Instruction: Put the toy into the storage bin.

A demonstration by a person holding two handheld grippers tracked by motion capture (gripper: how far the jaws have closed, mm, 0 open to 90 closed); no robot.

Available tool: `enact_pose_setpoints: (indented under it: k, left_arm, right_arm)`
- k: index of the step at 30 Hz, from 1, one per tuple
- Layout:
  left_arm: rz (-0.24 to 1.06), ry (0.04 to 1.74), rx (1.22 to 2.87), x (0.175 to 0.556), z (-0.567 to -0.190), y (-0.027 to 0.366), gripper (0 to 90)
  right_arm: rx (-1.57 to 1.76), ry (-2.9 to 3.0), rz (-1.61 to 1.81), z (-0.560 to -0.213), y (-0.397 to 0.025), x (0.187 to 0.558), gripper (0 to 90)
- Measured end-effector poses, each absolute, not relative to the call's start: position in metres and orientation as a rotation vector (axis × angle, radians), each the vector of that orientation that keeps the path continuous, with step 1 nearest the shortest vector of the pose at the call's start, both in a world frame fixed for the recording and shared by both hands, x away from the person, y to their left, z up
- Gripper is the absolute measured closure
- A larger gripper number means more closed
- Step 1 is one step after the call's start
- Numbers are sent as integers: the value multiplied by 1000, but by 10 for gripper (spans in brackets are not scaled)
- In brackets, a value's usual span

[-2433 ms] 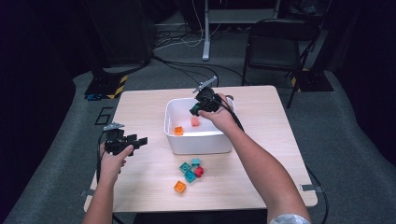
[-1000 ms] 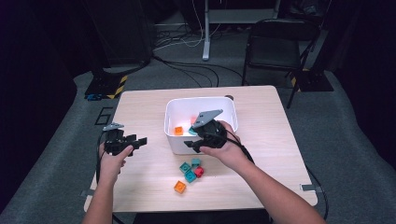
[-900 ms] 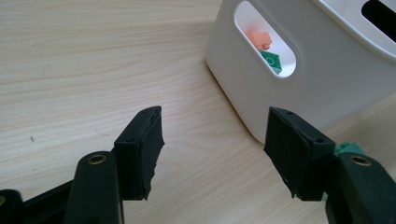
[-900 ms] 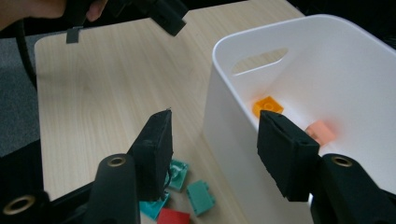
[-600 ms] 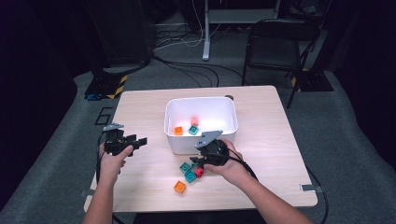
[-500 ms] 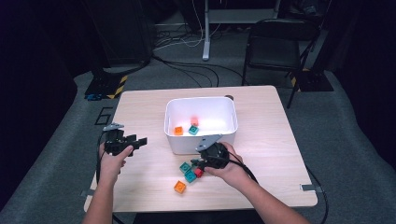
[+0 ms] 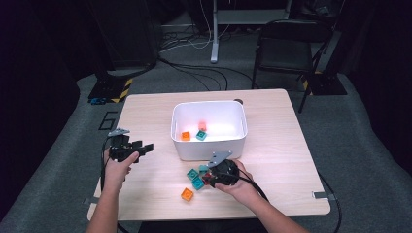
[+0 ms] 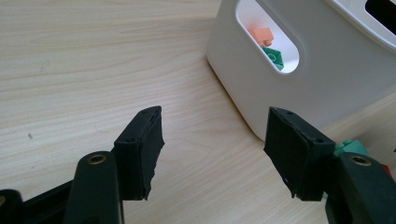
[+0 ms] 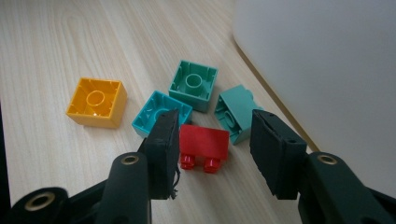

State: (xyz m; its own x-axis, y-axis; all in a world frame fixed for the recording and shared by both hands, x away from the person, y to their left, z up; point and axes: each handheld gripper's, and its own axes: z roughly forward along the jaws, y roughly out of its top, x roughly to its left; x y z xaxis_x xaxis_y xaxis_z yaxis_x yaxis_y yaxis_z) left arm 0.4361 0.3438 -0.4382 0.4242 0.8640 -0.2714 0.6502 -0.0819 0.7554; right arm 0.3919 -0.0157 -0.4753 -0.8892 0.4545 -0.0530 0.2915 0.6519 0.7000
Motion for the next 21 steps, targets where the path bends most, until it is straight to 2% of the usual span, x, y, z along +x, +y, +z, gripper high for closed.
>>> enact_pose_setpoints:
  k: [21]
  left_arm:
    - [306, 1303, 1806, 437, -440, 343, 366]
  right_arm:
    - [624, 2687, 997, -499, -15, 395, 533]
